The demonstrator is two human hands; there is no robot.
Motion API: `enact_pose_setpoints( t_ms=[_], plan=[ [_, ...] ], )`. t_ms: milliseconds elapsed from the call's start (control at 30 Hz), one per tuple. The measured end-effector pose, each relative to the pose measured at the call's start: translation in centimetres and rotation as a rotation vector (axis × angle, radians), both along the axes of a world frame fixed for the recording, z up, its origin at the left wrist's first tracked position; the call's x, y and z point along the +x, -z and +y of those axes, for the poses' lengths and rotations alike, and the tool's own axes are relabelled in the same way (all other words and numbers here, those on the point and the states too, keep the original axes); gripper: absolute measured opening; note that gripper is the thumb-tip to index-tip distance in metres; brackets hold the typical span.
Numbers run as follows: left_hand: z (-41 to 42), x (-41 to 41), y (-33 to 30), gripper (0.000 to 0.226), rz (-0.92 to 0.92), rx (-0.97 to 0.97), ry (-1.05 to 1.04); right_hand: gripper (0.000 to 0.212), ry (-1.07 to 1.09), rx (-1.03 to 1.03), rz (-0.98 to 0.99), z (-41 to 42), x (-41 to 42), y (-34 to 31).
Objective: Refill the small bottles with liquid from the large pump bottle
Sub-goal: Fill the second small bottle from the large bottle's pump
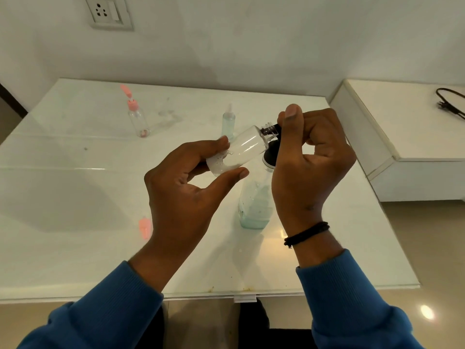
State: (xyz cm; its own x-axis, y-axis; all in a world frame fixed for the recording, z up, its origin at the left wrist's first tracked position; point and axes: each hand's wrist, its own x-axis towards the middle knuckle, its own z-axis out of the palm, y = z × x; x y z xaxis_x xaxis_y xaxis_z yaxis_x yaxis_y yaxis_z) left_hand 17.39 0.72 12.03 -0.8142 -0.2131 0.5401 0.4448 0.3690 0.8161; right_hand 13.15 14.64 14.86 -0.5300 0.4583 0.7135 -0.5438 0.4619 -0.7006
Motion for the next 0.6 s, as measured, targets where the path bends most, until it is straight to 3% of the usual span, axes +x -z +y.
enact_pose_setpoints(
  t_ms=[167, 600],
  plan=[
    [-0.02, 0.03, -0.21, 0.043, 0.003, -0.005, 0.01, 0.034, 0.027, 0.016, 0.006, 0.34, -0.13, -0.01],
    [-0.01, -0.06, -0.1, 0.043, 0.011, -0.024, 0.001, 0.03, 0.002, -0.003, 0.002, 0.21, 0.02, 0.23]
  ],
)
